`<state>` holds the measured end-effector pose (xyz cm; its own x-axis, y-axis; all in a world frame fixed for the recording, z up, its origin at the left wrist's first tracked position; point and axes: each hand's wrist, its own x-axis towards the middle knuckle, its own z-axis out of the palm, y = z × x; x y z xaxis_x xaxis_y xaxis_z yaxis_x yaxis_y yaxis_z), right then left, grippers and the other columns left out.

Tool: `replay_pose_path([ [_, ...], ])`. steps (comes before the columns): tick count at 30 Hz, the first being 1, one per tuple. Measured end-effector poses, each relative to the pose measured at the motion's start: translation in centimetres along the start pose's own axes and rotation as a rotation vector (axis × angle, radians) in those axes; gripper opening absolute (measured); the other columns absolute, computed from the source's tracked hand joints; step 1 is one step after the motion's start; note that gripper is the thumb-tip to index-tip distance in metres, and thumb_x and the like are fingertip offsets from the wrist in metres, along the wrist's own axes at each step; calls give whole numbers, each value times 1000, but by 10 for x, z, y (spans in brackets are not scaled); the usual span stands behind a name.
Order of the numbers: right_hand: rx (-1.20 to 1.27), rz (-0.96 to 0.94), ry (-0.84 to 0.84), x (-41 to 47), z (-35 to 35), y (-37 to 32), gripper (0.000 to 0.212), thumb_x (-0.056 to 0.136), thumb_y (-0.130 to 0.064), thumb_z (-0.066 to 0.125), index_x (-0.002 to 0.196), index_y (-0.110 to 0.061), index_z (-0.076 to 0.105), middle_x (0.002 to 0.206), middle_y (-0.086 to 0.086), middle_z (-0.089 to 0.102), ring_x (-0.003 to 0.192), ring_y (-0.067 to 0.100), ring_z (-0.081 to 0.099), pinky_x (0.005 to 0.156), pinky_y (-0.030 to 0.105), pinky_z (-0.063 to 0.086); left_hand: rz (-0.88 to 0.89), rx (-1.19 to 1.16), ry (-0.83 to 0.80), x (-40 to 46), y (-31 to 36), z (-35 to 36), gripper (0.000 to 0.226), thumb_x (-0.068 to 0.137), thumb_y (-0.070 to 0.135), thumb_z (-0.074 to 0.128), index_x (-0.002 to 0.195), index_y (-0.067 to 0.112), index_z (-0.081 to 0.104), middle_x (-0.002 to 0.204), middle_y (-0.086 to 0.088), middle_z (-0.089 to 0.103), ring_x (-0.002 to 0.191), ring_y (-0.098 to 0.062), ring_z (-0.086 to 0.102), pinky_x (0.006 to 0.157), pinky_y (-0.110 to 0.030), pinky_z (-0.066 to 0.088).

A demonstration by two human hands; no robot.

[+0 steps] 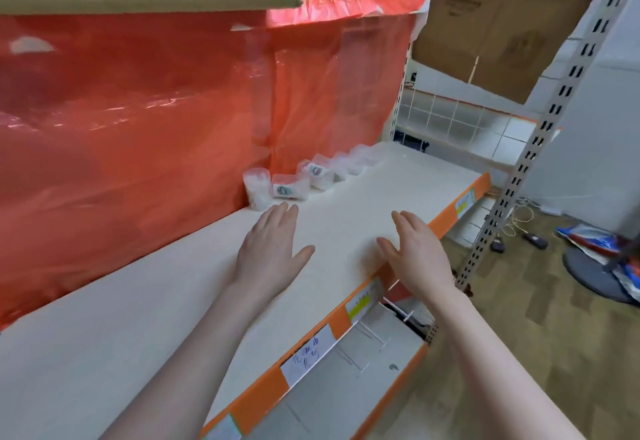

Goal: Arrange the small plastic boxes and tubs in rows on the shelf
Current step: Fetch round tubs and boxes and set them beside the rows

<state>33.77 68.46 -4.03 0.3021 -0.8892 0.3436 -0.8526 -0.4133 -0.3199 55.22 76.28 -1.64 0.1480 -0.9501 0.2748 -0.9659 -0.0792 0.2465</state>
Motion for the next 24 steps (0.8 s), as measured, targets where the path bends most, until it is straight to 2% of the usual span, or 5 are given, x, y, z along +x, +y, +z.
replay_pose_path([
  [4,31,-59,-21,59,18,42,50,91,-26,56,132,1,46,132,17,48,124,30,43,99,34,32,-63,13,29,43,16,25,67,89,44,54,145,15,28,152,-1,26,141,-15,19,108,-29,22],
  [10,108,-154,-62,170,38,119,40,91,-17,55,125,4,51,124,20,53,115,34,48,92,37,35,-226,22,71,121,58,69,69,90,47,52,147,17,26,155,1,20,143,-15,14,111,-32,21],
  [13,135,-184,-116,222,45,145,41,93,-21,51,127,1,50,127,17,51,117,32,46,92,38,36,-313,37,70,153,79,84,68,90,47,53,146,18,28,155,-1,22,143,-15,15,111,-30,20],
  [18,204,-223,-228,288,63,157,39,94,-26,48,123,1,51,125,17,51,116,32,46,88,38,38,-419,62,72,185,94,101,69,90,48,53,147,18,27,157,2,18,144,-14,12,113,-30,17],
  [24,249,-289,-339,324,95,140,43,94,-30,49,125,-1,49,124,16,51,114,32,48,86,39,41,-460,106,67,201,94,108,68,91,48,52,147,21,25,156,5,17,144,-12,10,110,-29,19],
])
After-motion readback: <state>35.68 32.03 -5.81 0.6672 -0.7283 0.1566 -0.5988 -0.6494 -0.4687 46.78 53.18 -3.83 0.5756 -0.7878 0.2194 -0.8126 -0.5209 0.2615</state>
